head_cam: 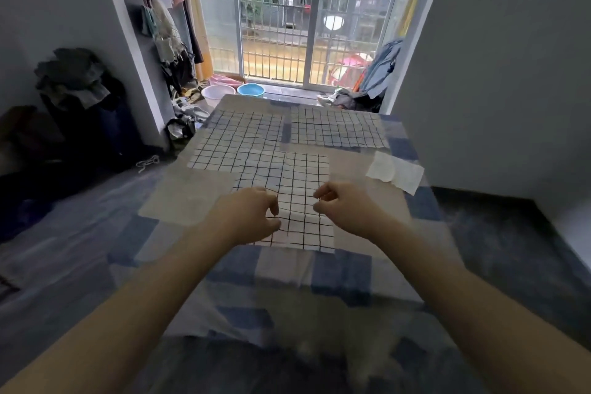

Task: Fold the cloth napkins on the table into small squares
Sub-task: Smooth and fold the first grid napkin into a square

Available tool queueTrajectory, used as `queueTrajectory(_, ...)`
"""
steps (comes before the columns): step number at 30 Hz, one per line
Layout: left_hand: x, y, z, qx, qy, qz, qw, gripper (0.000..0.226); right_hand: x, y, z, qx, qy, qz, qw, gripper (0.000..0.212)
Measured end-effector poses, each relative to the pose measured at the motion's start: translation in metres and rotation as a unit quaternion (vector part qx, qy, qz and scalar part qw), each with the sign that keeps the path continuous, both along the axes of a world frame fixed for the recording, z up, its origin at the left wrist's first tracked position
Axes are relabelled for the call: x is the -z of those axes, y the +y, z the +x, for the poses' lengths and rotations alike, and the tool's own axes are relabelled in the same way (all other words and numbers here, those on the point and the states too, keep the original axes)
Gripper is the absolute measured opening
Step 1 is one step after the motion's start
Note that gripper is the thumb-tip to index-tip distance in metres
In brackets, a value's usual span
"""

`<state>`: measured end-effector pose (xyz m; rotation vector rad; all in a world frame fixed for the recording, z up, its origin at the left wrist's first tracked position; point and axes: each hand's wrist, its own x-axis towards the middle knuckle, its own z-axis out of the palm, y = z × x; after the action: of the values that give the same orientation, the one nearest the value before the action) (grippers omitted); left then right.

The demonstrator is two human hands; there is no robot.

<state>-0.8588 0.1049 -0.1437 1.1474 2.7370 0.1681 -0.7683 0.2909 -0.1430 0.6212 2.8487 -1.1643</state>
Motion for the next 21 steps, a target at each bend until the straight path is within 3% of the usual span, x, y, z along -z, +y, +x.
queueTrajectory(5, 0.035, 0.003, -0.038, 0.013, -0.047, -0.01, 0.999, 0.031, 0.029, 0.004, -0.028, 0.021, -0.027, -0.003, 0.999, 0.028)
queueTrajectory(16, 0.081, 0.043, -0.127, 0.033, -0.059, -0.042, 0.997, 0.038, 0.088, 0.051, -0.105, 0.041, -0.056, -0.019, 0.997, 0.036)
queueTrajectory(21, 0.125, 0.066, -0.149, 0.033, -0.118, -0.035, 0.992, 0.042, 0.133, 0.074, -0.162, 0.045, -0.053, 0.032, 0.997, 0.041)
